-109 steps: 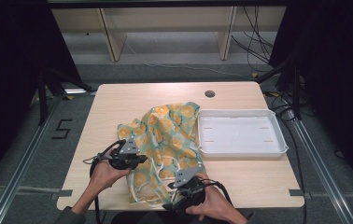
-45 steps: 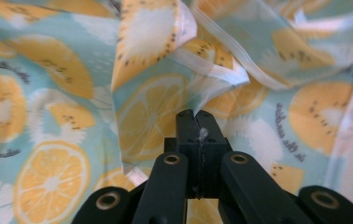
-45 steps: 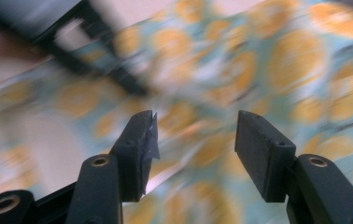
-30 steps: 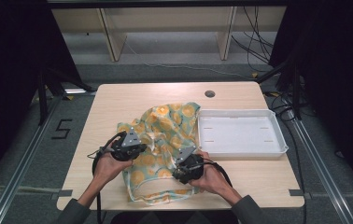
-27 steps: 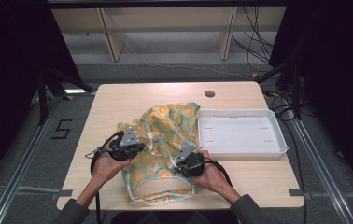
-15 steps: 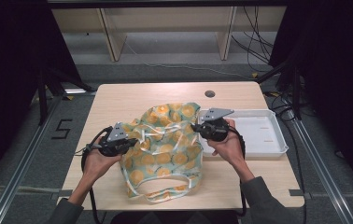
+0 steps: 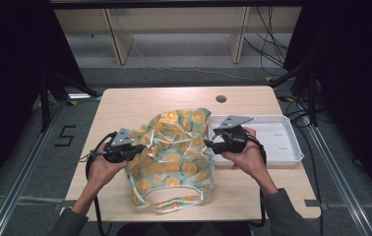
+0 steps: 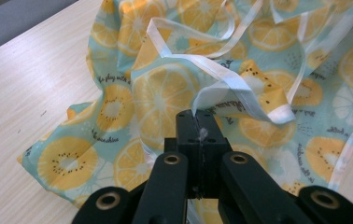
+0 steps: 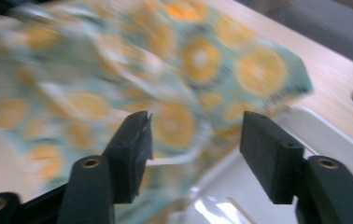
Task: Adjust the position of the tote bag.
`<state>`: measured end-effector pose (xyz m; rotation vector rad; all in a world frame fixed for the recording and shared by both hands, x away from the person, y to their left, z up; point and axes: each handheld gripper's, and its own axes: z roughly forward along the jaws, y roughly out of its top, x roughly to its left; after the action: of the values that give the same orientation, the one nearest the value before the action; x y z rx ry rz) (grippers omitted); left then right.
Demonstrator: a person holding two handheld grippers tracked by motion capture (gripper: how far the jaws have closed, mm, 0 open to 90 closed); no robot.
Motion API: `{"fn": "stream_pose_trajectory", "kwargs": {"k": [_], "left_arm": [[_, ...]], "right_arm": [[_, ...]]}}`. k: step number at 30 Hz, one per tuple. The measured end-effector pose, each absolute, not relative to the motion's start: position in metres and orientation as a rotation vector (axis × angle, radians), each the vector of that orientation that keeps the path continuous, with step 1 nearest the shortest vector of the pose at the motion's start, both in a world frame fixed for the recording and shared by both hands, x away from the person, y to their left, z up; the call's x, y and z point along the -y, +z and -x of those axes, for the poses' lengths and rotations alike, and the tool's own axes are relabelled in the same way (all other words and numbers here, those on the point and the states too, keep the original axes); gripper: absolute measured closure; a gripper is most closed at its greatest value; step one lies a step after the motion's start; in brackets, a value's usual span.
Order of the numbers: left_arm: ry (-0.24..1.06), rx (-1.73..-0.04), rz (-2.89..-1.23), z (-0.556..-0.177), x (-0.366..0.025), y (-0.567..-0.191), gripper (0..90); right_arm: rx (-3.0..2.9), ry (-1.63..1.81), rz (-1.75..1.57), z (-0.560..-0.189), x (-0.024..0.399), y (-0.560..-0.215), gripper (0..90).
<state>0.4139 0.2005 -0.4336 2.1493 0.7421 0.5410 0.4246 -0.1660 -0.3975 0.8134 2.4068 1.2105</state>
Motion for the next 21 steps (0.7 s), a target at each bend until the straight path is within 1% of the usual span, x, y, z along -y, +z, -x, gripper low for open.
{"fn": "stream_pose_trajectory", "kwargs": {"k": [3, 5, 6, 7, 8, 9, 10, 11, 14, 15, 16, 17, 18, 20, 21], "left_arm": [[0.550, -0.733, -2.139, -0.413, -0.199, -0.429, 90.0], [0.548, -0.727, -2.142, -0.413, -0.199, -0.426, 90.0], [0.545, -0.736, -2.140, -0.413, -0.199, -0.425, 90.0], [0.541, -0.740, -2.142, -0.413, -0.199, -0.424, 90.0], [0.541, -0.745, -2.133, -0.413, -0.199, -0.424, 90.0], [0.546, -0.723, -2.145, -0.414, -0.201, -0.424, 90.0], [0.539, -0.742, -2.143, -0.414, -0.201, -0.423, 89.9], [0.530, -0.739, -2.143, -0.415, -0.202, -0.424, 90.0], [0.522, -0.751, -2.124, -0.416, -0.202, -0.425, 90.0], [0.530, -0.731, -2.132, -0.417, -0.203, -0.425, 89.9], [0.517, -0.750, -2.126, -0.416, -0.203, -0.424, 89.9], [0.517, -0.750, -2.126, -0.416, -0.203, -0.424, 89.9], [0.525, -0.748, -2.121, -0.417, -0.204, -0.424, 89.9], [0.526, -0.754, -2.117, -0.417, -0.206, -0.423, 89.9], [0.519, -0.760, -2.109, -0.417, -0.206, -0.422, 89.9]], "right_arm": [[-2.440, 1.277, -0.678, -0.395, 0.155, -0.387, 38.7], [-2.483, 1.224, -0.606, -0.384, 0.143, -0.394, 35.0], [-2.493, 1.186, -0.616, -0.382, 0.135, -0.402, 34.7], [-2.526, 1.148, -0.610, -0.382, 0.130, -0.410, 33.1], [-2.535, 1.097, -0.624, -0.388, 0.124, -0.423, 28.7], [-2.535, 1.097, -0.624, -0.388, 0.124, -0.423, 28.7], [-2.509, 1.065, -0.594, -0.393, 0.121, -0.431, 25.6], [-2.531, 1.029, -0.623, -0.395, 0.120, -0.435, 24.9], [-2.534, 0.932, -0.567, -0.402, 0.114, -0.450, 24.8], [-2.550, 0.919, -0.559, -0.402, 0.112, -0.453, 25.0], [-2.567, 0.843, -0.504, -0.404, 0.107, -0.463, 29.5], [-2.566, 0.817, -0.499, -0.404, 0.106, -0.465, 38.0], [-2.566, 0.817, -0.499, -0.404, 0.106, -0.465, 38.0], [-2.558, 0.768, -0.457, -0.405, 0.106, -0.467, 60.7], [-2.529, 0.778, -0.452, -0.409, 0.109, -0.463, 78.2]]}}
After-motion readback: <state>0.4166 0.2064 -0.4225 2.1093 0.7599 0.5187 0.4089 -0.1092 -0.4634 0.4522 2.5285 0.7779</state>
